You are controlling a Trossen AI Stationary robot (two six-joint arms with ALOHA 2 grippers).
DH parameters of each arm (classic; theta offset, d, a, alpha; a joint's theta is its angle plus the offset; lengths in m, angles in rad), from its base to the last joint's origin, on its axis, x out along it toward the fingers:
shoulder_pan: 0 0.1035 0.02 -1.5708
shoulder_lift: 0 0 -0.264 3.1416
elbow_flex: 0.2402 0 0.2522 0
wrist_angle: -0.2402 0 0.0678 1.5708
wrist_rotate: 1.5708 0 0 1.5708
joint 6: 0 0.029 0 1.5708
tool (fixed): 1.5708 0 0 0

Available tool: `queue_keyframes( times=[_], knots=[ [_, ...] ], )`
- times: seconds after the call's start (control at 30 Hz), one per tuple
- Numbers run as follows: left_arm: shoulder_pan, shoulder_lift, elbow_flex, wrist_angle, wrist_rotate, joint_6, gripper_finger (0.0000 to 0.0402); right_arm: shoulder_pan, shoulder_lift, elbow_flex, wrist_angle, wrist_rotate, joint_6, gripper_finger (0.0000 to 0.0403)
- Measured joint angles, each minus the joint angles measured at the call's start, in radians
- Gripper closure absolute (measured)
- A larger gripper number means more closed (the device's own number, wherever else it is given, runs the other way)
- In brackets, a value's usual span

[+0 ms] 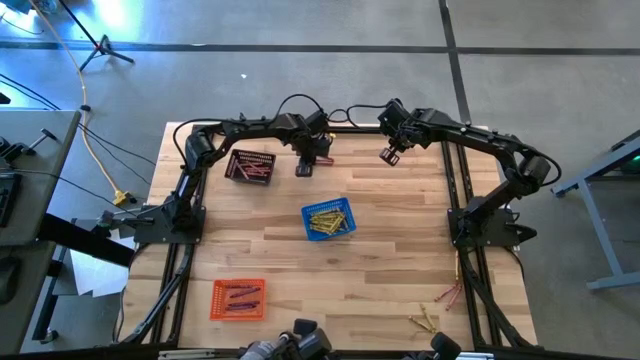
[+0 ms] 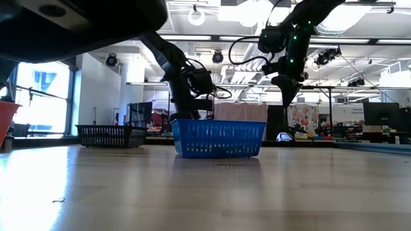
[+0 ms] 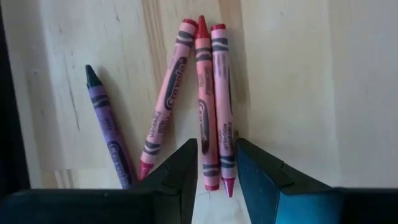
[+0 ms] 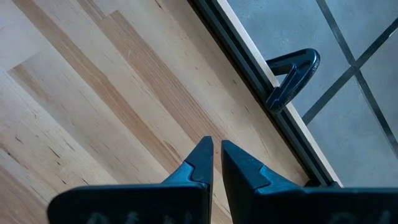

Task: Sort crayons
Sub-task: Put the red crayon into the black basket

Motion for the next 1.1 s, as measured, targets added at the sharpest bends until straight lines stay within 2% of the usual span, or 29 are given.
queue_keyframes(
  times=[0.7,1.1],
  knots=[
    [-0.004,-0.005,0.003,-0.192,-0.050,-0.037,0.0303,0.000,0.000,0.000,0.000,0.000,0.000,0.0387],
    [-0.024,-0.005,0.002,-0.197,-0.047,-0.033,0.0303,0.000,0.000,0.000,0.000,0.000,0.000,0.0387]
  ],
)
